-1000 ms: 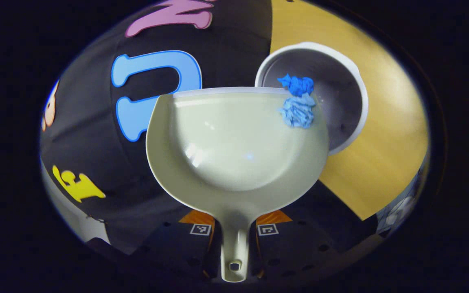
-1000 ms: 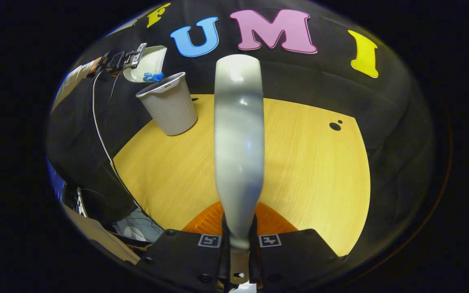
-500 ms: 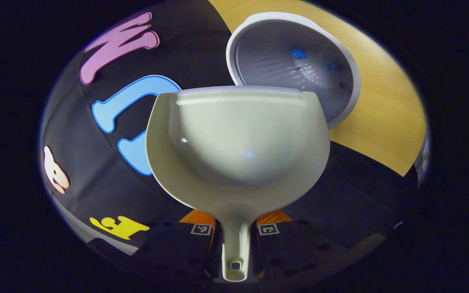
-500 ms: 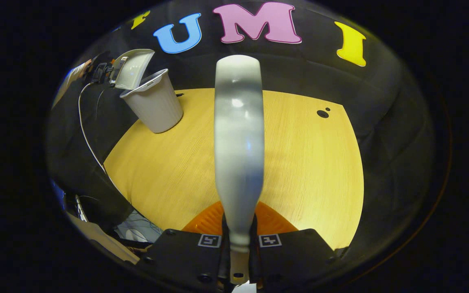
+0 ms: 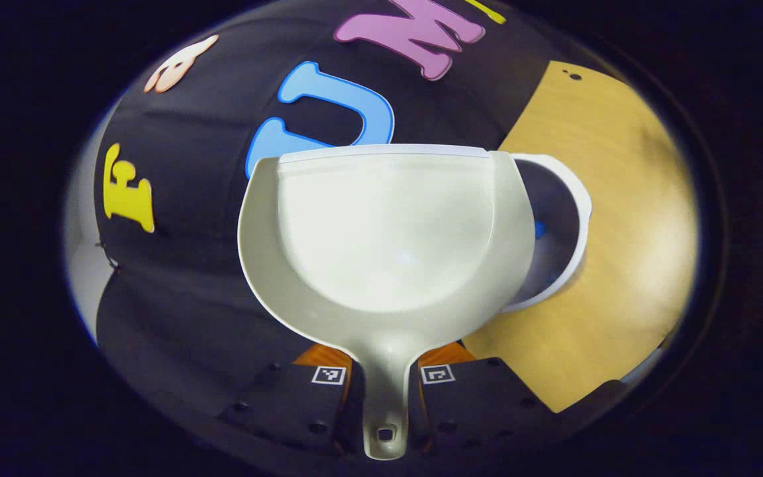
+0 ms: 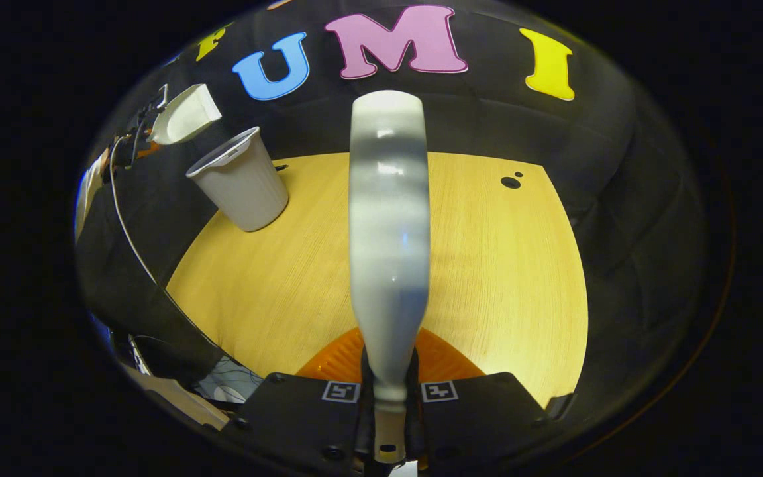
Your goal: Pick up the small broom and dustpan from the desktop, sweep the trash into the dustpan with the broom, and then empty the trash into the garbage bin.
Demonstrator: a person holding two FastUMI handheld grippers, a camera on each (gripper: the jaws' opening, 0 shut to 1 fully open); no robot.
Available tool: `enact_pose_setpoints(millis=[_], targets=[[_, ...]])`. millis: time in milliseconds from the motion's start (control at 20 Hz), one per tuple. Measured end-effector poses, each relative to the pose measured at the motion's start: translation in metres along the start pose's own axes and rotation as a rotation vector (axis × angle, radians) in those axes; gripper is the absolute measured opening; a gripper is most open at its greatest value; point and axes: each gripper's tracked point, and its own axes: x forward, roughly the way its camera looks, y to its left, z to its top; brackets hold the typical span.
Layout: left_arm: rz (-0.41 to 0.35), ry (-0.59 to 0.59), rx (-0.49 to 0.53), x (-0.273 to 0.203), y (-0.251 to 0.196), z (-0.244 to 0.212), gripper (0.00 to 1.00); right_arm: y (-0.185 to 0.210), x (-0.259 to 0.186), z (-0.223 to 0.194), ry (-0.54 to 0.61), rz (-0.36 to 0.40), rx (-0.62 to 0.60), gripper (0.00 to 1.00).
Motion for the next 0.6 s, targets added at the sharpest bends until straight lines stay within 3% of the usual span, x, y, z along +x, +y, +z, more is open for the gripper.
enact_pose_setpoints(millis=[250,400,600], targets=[[-0.201,-0.173,-0.432,-0.013,-0.023,0.042,0.24,0.012,-0.003,0.020,-0.045,0.005,-0.014,0.19],[-0.295,-0.275,-0.574,-0.030,-0.044,0.076,0.25,0.026,-0.009,0.035,-0.089,0.026,-0.009,0.19],[-0.500,-0.345,-0.784,-0.083,-0.115,0.099,0.25,0.035,-0.028,0.065,-0.196,0.014,-0.003,0.19]])
